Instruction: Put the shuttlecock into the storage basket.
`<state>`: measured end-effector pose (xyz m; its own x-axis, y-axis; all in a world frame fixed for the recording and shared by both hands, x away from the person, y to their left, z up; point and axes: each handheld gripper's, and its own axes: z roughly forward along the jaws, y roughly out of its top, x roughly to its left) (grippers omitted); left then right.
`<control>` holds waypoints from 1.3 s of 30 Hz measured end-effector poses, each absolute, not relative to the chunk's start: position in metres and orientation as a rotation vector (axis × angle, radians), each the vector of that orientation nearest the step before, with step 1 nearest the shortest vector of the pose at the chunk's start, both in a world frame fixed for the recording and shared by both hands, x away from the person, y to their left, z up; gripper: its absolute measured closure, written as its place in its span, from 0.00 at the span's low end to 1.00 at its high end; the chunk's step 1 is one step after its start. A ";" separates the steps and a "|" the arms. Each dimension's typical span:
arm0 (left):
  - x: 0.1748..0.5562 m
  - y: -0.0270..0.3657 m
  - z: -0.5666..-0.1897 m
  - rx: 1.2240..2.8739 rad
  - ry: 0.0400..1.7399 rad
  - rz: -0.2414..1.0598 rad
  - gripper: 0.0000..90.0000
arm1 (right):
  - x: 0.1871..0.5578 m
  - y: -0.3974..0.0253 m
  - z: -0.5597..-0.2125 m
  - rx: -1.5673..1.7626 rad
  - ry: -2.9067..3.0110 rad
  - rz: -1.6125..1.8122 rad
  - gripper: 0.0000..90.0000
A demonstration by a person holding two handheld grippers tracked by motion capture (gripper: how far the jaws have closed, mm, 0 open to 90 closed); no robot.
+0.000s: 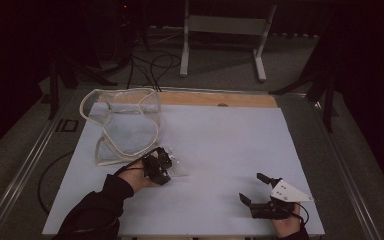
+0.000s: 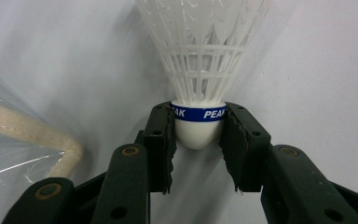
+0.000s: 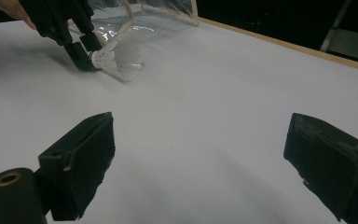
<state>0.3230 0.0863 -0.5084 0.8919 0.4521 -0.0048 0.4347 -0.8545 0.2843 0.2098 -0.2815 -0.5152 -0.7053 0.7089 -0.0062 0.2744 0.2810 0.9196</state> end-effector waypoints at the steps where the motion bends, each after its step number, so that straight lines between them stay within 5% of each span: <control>1: 0.323 0.086 -0.509 2.784 0.662 0.094 0.72 | 0.210 -0.281 -0.515 0.888 2.140 1.409 0.10; 39: 0.310 0.056 -0.476 2.777 0.572 0.020 0.74 | 0.210 -0.285 -0.513 0.902 2.108 1.411 0.10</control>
<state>0.3103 0.0558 -0.4755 0.9204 0.3881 -0.0472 0.3838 -0.8739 0.2983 0.2098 -0.2845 -0.5133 -0.6873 0.7263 -0.0065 0.2707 0.2645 0.9256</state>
